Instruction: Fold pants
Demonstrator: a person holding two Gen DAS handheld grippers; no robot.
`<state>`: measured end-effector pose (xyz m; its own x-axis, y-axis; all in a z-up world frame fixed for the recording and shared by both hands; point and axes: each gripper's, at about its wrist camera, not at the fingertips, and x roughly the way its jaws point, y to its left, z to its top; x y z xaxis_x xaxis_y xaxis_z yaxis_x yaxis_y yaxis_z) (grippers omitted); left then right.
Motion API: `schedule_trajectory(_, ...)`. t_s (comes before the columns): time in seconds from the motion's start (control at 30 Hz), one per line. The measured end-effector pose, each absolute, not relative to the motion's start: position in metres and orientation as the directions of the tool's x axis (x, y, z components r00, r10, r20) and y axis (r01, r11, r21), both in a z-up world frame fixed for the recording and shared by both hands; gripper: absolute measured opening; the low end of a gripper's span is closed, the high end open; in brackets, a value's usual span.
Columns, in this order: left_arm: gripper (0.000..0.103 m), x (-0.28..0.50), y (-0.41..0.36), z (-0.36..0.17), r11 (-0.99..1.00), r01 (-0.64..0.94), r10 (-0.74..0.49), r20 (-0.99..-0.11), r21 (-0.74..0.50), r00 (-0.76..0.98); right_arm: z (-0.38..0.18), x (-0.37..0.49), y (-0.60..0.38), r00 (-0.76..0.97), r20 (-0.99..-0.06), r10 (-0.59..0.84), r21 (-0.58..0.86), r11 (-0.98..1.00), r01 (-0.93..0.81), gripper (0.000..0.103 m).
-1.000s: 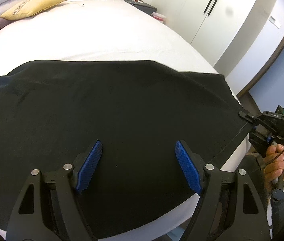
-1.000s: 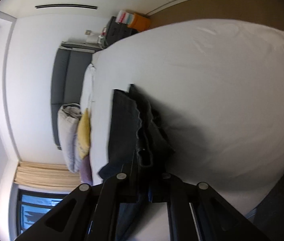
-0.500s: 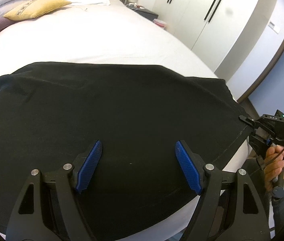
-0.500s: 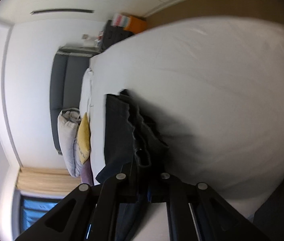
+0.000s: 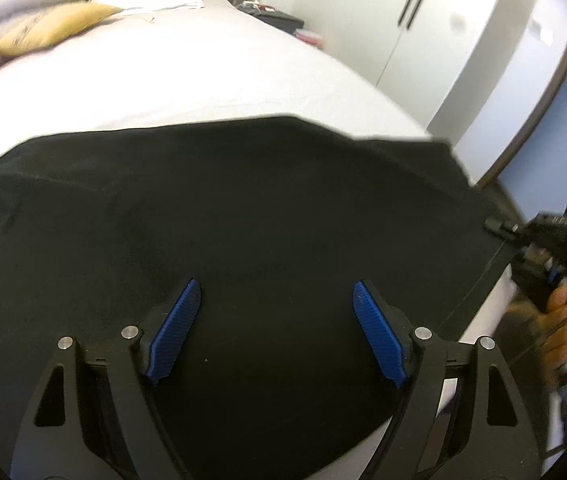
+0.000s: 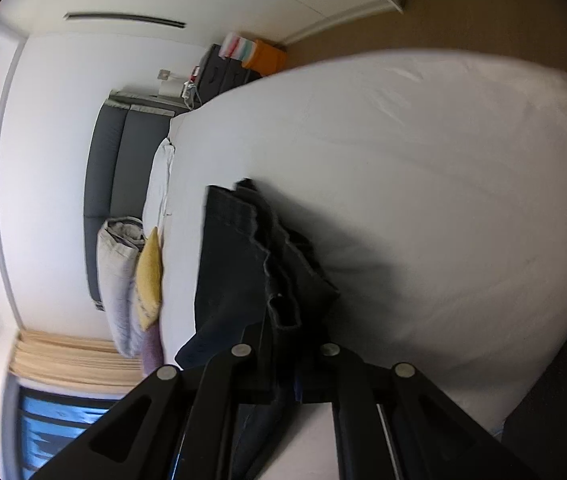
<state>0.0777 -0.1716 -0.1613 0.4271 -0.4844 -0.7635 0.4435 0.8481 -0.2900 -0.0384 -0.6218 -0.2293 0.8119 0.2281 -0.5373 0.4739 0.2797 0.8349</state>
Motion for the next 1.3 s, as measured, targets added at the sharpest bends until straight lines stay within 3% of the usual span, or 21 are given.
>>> schedule_trajectory(0.13,0.079,0.083,-0.134,-0.156,0.842,0.351,-0.535,-0.719,-0.409,0.445,-0.174,-0.024,-0.598,0.807,-0.569,0.159,0.755,0.49,0.436,0.006)
schedule_trajectory(0.2,0.079,0.086,-0.113,-0.152,0.831,0.305,-0.556,-0.692,-0.465,0.46,-0.14,-0.005,-0.562,0.789,-0.597,0.142,0.647,0.667,0.369,0.006)
schedule_trajectory(0.3,0.079,0.09,-0.08,-0.142,0.799,0.255,-0.592,-0.641,-0.544,0.489,-0.107,0.024,-0.464,0.742,-0.664,0.09,0.297,0.943,0.151,0.006)
schedule_trajectory(0.37,0.079,0.094,-0.066,-0.139,0.773,0.233,-0.619,-0.618,-0.591,0.485,-0.115,0.03,-0.388,0.72,-0.692,0.04,0.013,0.999,-0.043,0.006)
schedule_trajectory(0.47,0.081,0.102,-0.053,-0.148,0.71,0.179,-0.68,-0.598,-0.681,0.424,-0.145,0.026,-0.325,0.691,-0.722,0.024,-0.166,0.964,-0.207,0.006)
schedule_trajectory(0.7,0.084,0.096,-0.072,-0.17,0.665,0.137,-0.729,-0.597,-0.734,0.336,-0.162,0.022,-0.315,0.69,-0.723,-0.011,-0.25,0.936,-0.248,0.006)
schedule_trajectory(0.77,0.091,0.1,-0.074,-0.17,0.658,0.135,-0.736,-0.595,-0.74,0.324,-0.16,0.021,-0.313,0.708,-0.706,-0.025,-0.285,0.925,-0.251,0.006)
schedule_trajectory(1.03,0.09,0.12,-0.102,-0.167,0.666,0.161,-0.743,-0.63,-0.728,0.224,-0.158,0.004,-0.303,0.798,-0.598,-0.075,-0.44,0.863,-0.248,0.006)
schedule_trajectory(1.1,0.078,0.125,-0.111,-0.167,0.658,0.177,-0.752,-0.626,-0.732,0.208,-0.156,0.01,-0.298,0.81,-0.58,-0.08,-0.465,0.85,-0.248,0.006)
schedule_trajectory(1.13,0.051,0.127,-0.113,-0.166,0.664,0.181,-0.747,-0.634,-0.726,0.201,-0.156,0.01,-0.297,0.814,-0.575,-0.08,-0.475,0.843,-0.253,0.006)
schedule_trajectory(1.17,0.031,0.131,-0.117,-0.167,0.672,0.183,-0.741,-0.645,-0.718,0.19,-0.157,0.009,-0.296,0.818,-0.57,-0.079,-0.486,0.835,-0.258,0.006)
schedule_trajectory(1.3,0.014,0.131,-0.124,-0.157,0.664,0.233,-0.748,-0.638,-0.711,0.185,-0.158,0.007,-0.29,0.822,-0.565,-0.068,-0.507,0.815,-0.281,0.006)
